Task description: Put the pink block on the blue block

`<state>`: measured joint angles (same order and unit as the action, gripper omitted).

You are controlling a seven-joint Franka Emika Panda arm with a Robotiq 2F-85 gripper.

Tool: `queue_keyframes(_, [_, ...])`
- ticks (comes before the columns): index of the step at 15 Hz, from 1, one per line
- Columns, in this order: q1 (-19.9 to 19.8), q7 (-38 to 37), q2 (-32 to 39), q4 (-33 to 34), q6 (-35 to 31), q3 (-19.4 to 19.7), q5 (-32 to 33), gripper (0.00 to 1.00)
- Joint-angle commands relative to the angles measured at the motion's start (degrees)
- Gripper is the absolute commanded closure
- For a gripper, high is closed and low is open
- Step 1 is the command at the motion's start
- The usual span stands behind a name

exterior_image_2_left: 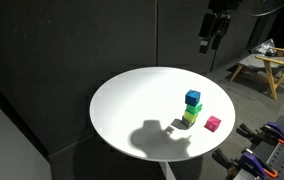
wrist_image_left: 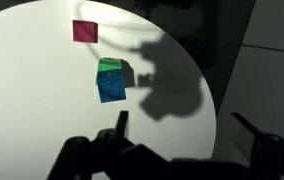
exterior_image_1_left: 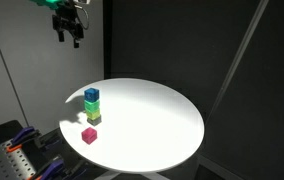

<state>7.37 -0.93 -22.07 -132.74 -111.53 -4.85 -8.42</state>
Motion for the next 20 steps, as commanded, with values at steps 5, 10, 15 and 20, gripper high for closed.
queue_keyframes(5, [-0.3,0.1,0.0,0.1,0.2,-0.3,-0.1,0.0])
queue_keyframes(10, [-1.0,-1.2,-0.5,-0.1,0.1,-0.5,1.6,0.0])
queue_keyframes(15, [-2.8,-2.5,-1.0,-0.2,0.6,-0.5,5.6,0.0])
queue_keyframes(20, [-4.5,-5.9,-1.9,-0.8,0.7,-0.5,9.5,0.0])
